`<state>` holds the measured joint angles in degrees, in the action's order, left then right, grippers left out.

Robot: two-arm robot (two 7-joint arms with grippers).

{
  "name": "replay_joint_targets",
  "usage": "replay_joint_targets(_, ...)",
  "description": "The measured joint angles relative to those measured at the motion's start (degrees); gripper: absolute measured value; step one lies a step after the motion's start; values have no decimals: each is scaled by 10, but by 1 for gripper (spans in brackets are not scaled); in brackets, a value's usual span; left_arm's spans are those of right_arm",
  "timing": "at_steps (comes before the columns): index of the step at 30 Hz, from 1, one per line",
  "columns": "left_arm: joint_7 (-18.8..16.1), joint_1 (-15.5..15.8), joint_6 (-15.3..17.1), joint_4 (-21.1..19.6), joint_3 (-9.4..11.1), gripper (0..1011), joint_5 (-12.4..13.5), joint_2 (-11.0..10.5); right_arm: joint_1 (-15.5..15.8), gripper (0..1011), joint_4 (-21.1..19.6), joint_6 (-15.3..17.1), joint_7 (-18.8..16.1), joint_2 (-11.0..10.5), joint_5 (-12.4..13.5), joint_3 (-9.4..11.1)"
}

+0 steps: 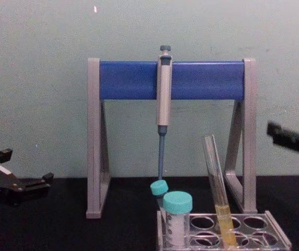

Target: Pick up the test tube from the test tube rack, shake it, then place it back into the test tube rack.

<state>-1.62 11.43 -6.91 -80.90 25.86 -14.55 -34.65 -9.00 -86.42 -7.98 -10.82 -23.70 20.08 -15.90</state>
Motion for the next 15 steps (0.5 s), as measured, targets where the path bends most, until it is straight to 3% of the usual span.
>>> replay_joint_targets(4,0,0,0,0,0,1002,0,0,6,1000,13,37,40,9,-35,-1)
replay_joint_targets(8,0,0,0,0,0,1001,0,0,8,1000,27,61,57,16,-54,-3)
replay_joint_targets(15,0,0,0,0,0,1002,0,0,12,1000,43,82,65,28,-65,4)
